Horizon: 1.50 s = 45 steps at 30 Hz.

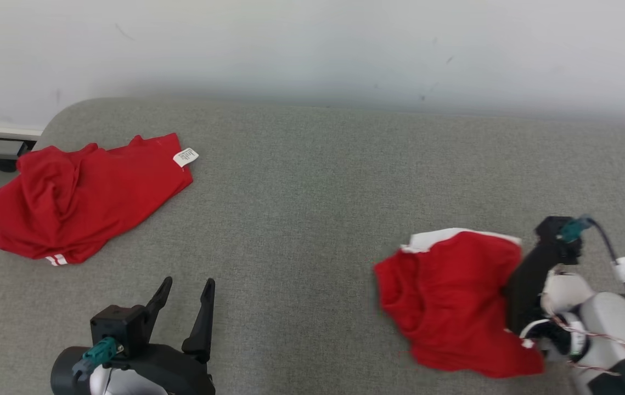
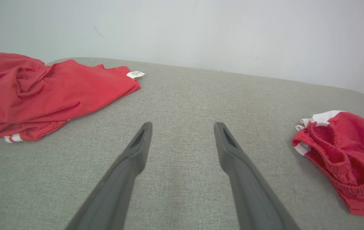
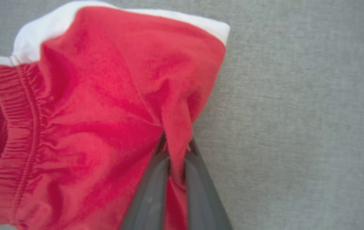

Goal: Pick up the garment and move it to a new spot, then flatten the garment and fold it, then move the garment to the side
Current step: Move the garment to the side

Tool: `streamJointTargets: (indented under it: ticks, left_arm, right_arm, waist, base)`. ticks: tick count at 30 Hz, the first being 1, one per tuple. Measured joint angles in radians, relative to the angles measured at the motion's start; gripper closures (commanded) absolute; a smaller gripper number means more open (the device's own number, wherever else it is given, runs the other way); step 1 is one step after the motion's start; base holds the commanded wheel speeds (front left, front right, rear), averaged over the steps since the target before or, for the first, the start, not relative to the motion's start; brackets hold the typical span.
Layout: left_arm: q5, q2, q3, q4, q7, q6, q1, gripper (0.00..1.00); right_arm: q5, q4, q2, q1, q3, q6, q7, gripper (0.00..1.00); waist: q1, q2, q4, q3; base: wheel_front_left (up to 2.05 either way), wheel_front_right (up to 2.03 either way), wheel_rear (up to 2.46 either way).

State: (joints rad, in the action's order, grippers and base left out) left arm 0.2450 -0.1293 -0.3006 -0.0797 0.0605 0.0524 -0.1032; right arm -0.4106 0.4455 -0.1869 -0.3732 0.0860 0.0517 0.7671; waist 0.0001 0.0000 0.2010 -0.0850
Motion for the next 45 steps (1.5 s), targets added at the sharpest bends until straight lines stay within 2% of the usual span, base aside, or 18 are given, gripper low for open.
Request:
streamJointTargets:
  ticks: [5, 12, 18, 25, 26, 28, 40, 45]
  left_arm:
    - [0.0, 0.0, -0.001, 0.0, 0.0, 0.0, 0.0, 0.0]
    - [0.0, -0.006, 0.0, 0.015, 0.0, 0.0, 0.0, 0.0]
    - [-0.011, -0.006, -0.011, 0.029, 0.002, 0.0, -0.004, 0.0]
    - [-0.025, -0.007, -0.02, 0.038, 0.01, -0.001, -0.005, 0.0]
    - [-0.026, -0.009, -0.027, 0.043, 0.014, -0.002, -0.008, 0.0]
    - [-0.026, -0.009, -0.03, 0.048, 0.018, -0.002, -0.009, 0.0]
    - [-0.029, -0.011, -0.033, 0.065, 0.02, -0.002, -0.049, 0.0]
    - [-0.029, -0.009, -0.032, 0.065, 0.02, -0.01, -0.059, 0.0]
  right_arm:
    - [0.018, -0.023, -0.105, 0.026, -0.032, -0.004, 0.01, 1.0]
    - [0.024, -0.03, -0.198, 0.028, -0.091, -0.017, 0.016, 1.0]
    - [0.035, 0.0, -0.305, 0.005, -0.14, -0.027, 0.007, 1.0]
    - [0.059, 0.015, -0.373, -0.005, -0.169, -0.034, -0.023, 1.0]
    - [0.068, 0.029, -0.411, -0.003, -0.177, -0.045, -0.037, 1.0]
    - [0.07, 0.031, -0.438, -0.002, -0.186, -0.053, -0.045, 1.0]
    - [0.116, 0.026, -0.504, -0.005, -0.198, -0.056, -0.091, 1.0]
    - [0.155, 0.023, -0.539, -0.006, -0.197, -0.034, -0.109, 1.0]
  waist:
    - [-0.0001, 0.0, -0.007, 0.004]
    - [-0.0001, 0.0, -0.019, -0.003]
    - [-0.0001, 0.0001, -0.016, -0.021]
    - [-0.0001, 0.0, -0.004, -0.042]
    - [-0.0001, 0.0, 0.004, -0.057]
    - [-0.0001, 0.0001, 0.01, -0.067]
    - [0.0, 0.0001, 0.028, -0.132]
    - [0.0, 0.0001, 0.034, -0.155]
  base:
    - [0.0, 0.0, 0.0]
    - [0.0, 0.0, 0.0]
    - [0.0, 0.0, 0.0]
    - [0.0, 0.0, 0.0]
    - [0.0, 0.0, 0.0]
    - [0.0, 0.0, 0.0]
    - [0.0, 0.0, 0.0]
    - [0.0, 0.0, 0.0]
